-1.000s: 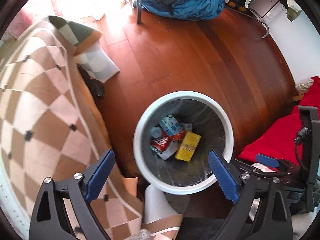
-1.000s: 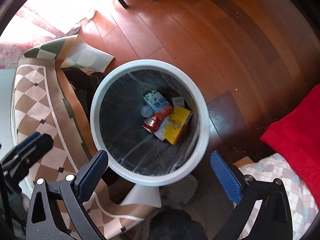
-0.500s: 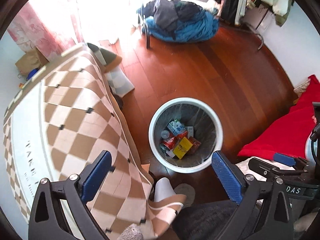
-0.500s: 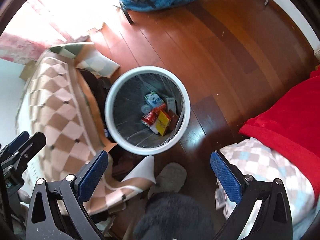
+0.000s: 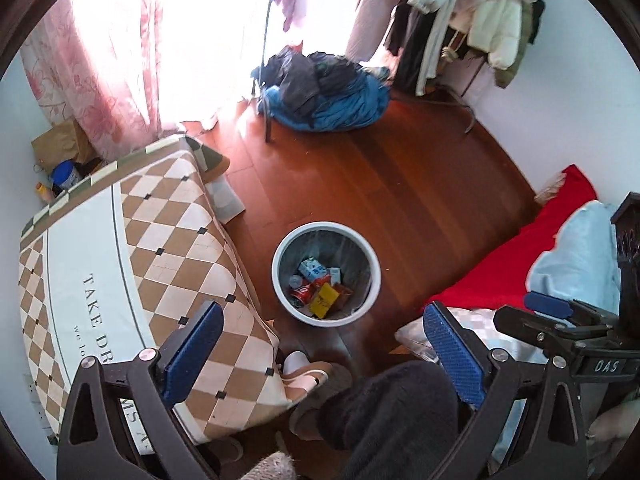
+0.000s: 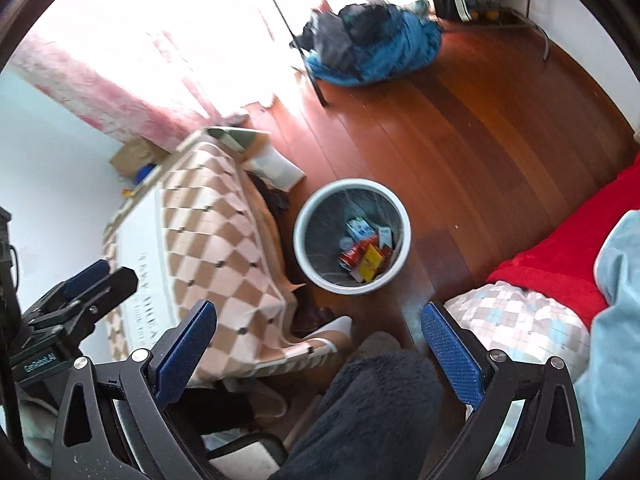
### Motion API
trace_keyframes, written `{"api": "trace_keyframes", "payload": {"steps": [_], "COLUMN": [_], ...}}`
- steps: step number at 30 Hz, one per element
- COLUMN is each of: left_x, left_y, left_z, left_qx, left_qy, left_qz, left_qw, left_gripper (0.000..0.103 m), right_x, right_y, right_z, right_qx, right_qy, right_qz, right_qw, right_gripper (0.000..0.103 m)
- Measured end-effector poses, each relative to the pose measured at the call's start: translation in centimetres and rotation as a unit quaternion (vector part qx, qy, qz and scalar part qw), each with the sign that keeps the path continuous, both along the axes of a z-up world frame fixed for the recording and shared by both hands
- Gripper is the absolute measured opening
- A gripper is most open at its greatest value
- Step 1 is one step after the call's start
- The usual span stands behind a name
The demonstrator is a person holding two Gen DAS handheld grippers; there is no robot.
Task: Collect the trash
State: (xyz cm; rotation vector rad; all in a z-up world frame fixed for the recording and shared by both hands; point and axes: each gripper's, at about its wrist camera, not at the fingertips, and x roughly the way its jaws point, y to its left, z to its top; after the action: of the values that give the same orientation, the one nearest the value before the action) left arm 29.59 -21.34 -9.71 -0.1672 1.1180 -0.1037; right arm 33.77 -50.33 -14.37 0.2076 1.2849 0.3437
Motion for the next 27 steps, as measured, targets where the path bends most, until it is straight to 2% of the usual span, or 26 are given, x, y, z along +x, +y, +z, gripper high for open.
{"api": "trace_keyframes", "payload": {"steps": [5, 11, 27], "left_x": [-2.2, -4.4, -6.2], "left_y": [0.5, 1.3, 2.7], "left_z": [2.7, 4.7, 5.2], "left_qx": [-0.019, -0.042, -0.053], "left_qy": [-0.012, -0.018, -0.018], "left_qz": [-0.007, -0.012, -0.013], "left_qw": [0.9997, 0.9989, 0.9984], "left_gripper": [0.102, 0.102, 0.102], "right_x": [-2.8, -5.0, -6.4], "right_y": [0.1, 0.6, 1.5], "right_z": [4.5, 7.2, 8.4], "right_qx": [0.03, 0.051, 0.056], "right_qy": [-0.021, -0.026, -0.022], "right_qz": [0.017, 0.036, 0.056], "right_qw": [0.999, 0.998, 0.997], "right_gripper": [0.103, 0.103, 0.103]}}
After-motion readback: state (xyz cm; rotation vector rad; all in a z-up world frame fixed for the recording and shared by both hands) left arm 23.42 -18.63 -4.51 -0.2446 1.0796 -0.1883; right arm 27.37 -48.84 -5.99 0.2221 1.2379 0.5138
